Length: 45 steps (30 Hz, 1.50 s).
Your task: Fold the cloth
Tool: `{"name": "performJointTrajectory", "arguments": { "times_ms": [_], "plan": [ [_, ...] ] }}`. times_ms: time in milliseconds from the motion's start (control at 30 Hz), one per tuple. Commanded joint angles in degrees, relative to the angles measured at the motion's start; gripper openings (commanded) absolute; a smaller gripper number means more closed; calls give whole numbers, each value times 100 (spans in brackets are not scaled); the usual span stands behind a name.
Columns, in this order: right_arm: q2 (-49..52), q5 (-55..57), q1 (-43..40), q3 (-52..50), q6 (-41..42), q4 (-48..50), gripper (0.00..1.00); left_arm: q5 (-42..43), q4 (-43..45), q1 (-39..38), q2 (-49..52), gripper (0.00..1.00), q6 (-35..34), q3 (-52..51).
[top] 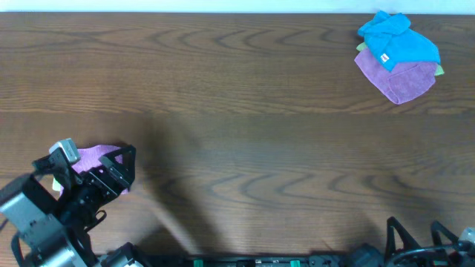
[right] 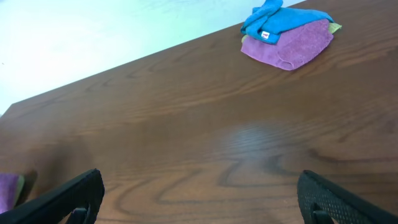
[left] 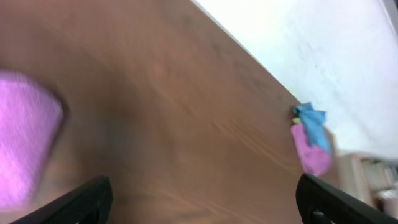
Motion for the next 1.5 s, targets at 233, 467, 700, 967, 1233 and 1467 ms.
{"name": "performJointTrajectory", "arguments": {
  "times_ms": [233, 467, 700, 967, 1233, 1467],
  "plan": [
    [-4, 63, -37, -11, 59, -4, 99, -2455, 970, -1152, -1690, 95, 446, -903],
    [-4, 63, -37, -11, 59, -4, 99, -3165, 1808, -1871, -2623, 95, 468, -2153],
    [-4, 63, -37, -11, 59, -4, 99, -3355, 1974, -2175, -3469, 95, 658, -3080],
    [-4, 63, -37, -11, 59, -4, 99, -3694, 1976, -2695, -3462, 95, 1019, -3254],
    [-4, 63, -37, -11, 59, -4, 99, -3604, 1978, -2990, -3462, 95, 970, -3757],
    [-4, 63, -37, -11, 59, -4, 99, -3589, 1978, -3115, -3464, 95, 992, -4092]
  ]
}}
